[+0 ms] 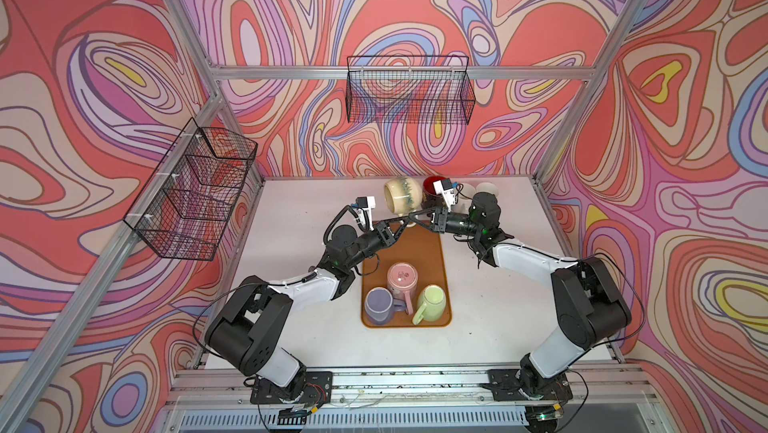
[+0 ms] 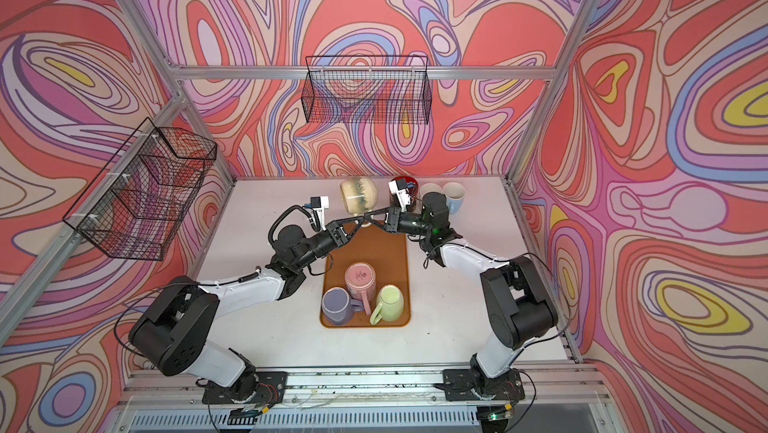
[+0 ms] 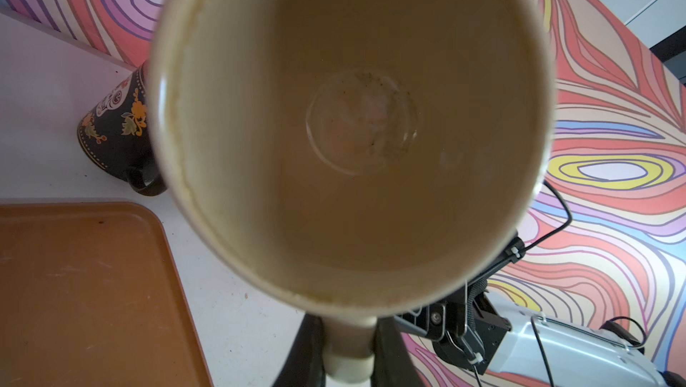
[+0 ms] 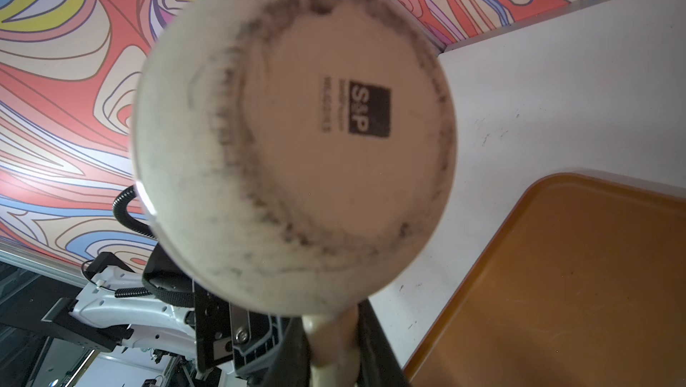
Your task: Turn the mug right side up
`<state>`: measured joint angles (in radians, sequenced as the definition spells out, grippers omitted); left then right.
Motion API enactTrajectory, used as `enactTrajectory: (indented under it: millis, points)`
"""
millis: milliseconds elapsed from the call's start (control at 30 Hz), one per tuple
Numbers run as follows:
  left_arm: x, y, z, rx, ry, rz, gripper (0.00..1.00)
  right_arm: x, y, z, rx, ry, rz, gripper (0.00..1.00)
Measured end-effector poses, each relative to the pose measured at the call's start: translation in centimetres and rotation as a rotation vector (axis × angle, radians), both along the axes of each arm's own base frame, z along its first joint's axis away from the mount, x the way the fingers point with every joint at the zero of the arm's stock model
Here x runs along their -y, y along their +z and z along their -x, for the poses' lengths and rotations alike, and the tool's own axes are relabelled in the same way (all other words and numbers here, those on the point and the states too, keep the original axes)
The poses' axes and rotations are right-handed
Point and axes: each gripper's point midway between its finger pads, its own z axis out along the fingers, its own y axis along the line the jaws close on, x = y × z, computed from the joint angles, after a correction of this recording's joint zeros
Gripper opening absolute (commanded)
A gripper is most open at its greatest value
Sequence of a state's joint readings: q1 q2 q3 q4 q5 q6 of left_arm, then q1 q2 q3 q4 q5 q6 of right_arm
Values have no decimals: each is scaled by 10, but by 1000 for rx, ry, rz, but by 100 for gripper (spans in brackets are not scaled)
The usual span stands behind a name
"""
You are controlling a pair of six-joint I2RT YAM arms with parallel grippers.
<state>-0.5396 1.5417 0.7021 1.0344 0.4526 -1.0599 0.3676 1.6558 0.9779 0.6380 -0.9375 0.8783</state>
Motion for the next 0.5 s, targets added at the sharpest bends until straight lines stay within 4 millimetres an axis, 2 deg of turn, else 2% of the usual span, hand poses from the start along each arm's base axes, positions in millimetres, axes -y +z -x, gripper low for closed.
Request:
enactTrajectory:
  millis: [333,433,500]
  points:
    - [0,-3,-1,-7,-1,2,0,1,-3,-1,9,-15,22,0]
    - [0,-7,1,-13,-2,-4,0,1,-7,1,6,-13,45,16]
    - [-1,-9,3,-15,2,-10,0,1,-10,2,5,-11,65,21]
